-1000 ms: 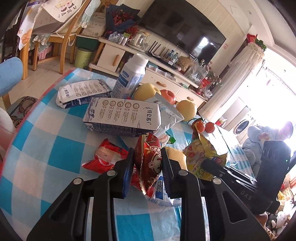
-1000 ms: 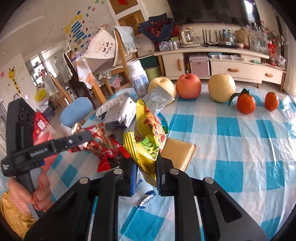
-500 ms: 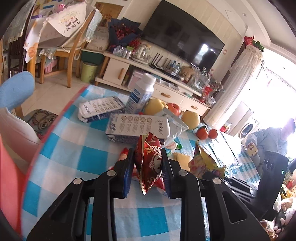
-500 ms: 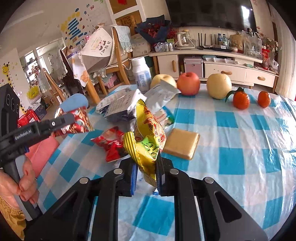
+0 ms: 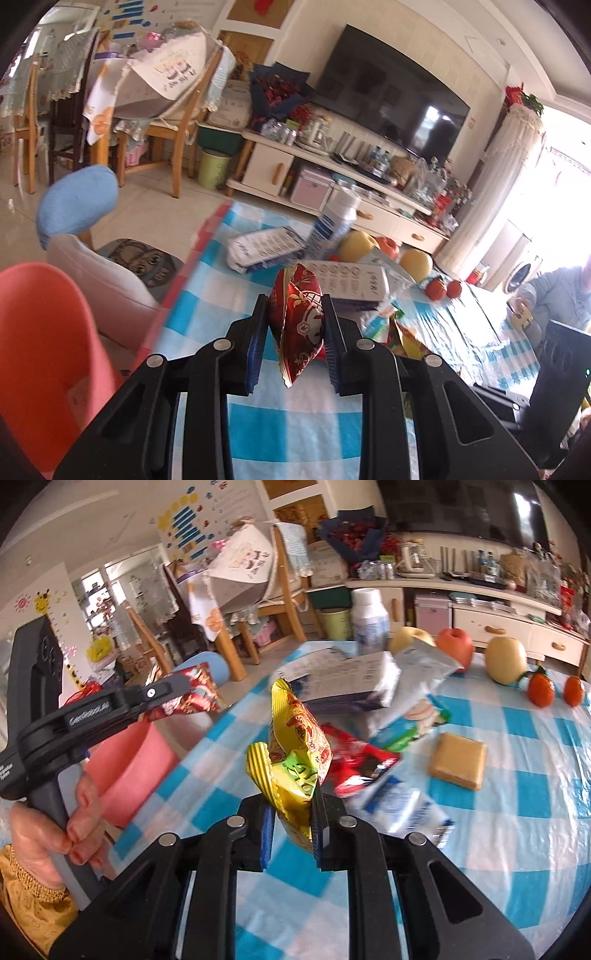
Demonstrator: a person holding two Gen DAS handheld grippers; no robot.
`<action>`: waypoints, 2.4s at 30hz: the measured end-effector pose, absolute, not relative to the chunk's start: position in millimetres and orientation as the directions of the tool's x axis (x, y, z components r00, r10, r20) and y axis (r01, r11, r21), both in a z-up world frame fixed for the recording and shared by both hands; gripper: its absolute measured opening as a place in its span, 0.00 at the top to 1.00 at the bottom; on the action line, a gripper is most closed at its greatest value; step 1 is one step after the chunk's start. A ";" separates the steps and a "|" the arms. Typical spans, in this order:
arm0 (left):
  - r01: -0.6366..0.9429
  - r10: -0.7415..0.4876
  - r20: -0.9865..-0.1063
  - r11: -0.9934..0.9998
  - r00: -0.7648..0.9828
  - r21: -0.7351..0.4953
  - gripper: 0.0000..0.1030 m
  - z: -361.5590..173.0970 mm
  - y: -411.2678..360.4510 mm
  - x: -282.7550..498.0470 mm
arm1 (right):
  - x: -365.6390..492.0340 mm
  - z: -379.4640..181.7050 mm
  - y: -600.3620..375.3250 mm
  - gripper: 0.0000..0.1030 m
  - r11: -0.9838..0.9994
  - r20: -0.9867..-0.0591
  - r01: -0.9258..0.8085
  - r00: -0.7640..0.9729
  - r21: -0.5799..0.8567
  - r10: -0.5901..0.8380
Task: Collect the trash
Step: 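Carry both snack wrappers to the pink bucket and open both tools over it, then return both tools to the table toward the remaining packages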
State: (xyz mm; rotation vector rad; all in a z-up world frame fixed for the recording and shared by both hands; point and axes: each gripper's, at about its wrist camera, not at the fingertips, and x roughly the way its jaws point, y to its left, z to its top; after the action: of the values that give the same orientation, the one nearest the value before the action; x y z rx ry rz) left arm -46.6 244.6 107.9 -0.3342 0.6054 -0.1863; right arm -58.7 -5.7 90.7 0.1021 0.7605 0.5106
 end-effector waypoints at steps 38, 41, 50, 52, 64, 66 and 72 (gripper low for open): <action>-0.553 0.229 -0.589 0.697 0.775 -0.457 0.29 87.2 480.1 -96.7 | -51.6 96.9 236.8 0.34 0.637 -0.562 -0.618 0.353 0.461 0.748; -0.563 0.279 -0.562 0.706 0.779 -0.430 0.20 91.2 475.0 -98.0 | -57.8 97.5 225.7 0.25 0.684 -0.571 -0.607 0.417 0.404 0.707; -0.451 0.284 -0.434 0.820 0.855 -0.352 0.13 105.3 436.2 -89.0 | -75.5 90.0 186.8 0.12 0.747 -0.605 -0.583 0.481 0.321 0.635; -0.427 0.259 -0.431 0.831 0.864 -0.357 0.13 106.3 430.2 -87.0 | -80.9 87.8 178.8 0.12 0.754 -0.614 -0.585 0.487 0.298 0.621; -0.375 0.186 -0.571 0.897 0.800 -0.232 0.13 104.8 397.6 -56.8 | -104.2 76.6 136.0 0.12 0.781 -0.652 -0.583 0.506 0.224 0.565; -0.360 0.173 -0.574 0.904 0.801 -0.230 0.13 104.9 392.2 -55.0 | -106.0 76.8 126.2 0.11 0.785 -0.652 -0.577 0.509 0.225 0.562; -0.282 0.101 -0.551 0.925 0.828 -0.254 0.13 106.4 369.5 -50.3 | -110.0 79.6 97.2 0.07 0.818 -0.657 -0.534 0.540 0.215 0.526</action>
State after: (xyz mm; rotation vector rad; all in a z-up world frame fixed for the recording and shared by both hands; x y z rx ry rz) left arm -50.3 369.5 106.4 -0.3353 0.5607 0.2075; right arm -110.0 97.2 79.6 -0.0114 0.7772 0.6299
